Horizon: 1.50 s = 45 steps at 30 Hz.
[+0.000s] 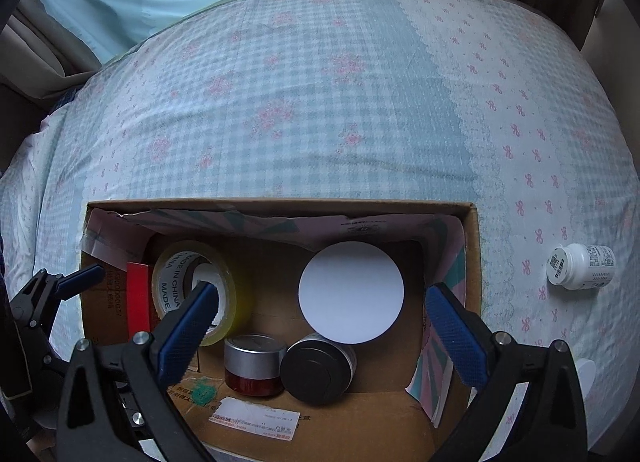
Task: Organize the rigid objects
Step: 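Move both tools back toward the white pill bottle and green-labelled jar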
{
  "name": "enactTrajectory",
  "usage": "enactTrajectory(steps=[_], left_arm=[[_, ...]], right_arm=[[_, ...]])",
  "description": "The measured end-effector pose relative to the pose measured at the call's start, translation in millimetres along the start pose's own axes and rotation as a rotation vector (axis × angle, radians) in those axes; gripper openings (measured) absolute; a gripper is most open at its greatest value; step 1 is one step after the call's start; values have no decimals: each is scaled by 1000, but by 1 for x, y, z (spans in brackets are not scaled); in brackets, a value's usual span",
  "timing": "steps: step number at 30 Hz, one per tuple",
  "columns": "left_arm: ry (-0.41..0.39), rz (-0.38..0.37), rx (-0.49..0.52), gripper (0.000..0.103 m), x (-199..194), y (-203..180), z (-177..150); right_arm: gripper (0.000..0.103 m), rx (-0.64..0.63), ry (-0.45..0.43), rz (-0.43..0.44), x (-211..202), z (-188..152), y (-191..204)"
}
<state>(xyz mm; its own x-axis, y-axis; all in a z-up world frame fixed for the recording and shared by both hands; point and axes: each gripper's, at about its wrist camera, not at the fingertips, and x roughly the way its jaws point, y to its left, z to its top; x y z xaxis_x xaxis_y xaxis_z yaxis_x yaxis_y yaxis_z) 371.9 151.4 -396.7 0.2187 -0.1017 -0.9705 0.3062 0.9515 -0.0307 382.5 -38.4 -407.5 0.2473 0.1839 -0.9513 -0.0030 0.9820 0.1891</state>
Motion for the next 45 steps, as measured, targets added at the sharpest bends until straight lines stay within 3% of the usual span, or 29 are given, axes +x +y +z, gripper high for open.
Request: enactTrajectory(steps=[10, 17, 25, 35, 45], left_arm=[[-41, -5, -27, 103, -62, -1, -14], [-82, -43, -65, 103, -116, -17, -32], [-159, -63, -16, 103, -169, -61, -36], [-207, -77, 153, 103, -200, -153, -3], [-120, -113, 462, 103, -147, -265, 57]], right_arm=[[103, -16, 29, -1, -51, -12, 14], [103, -31, -43, -47, -123, -31, 4], [103, 47, -124, -88, -195, -70, -38], [103, 80, -128, -205, -237, -131, -117], [103, 181, -129, -247, -210, -165, -188]])
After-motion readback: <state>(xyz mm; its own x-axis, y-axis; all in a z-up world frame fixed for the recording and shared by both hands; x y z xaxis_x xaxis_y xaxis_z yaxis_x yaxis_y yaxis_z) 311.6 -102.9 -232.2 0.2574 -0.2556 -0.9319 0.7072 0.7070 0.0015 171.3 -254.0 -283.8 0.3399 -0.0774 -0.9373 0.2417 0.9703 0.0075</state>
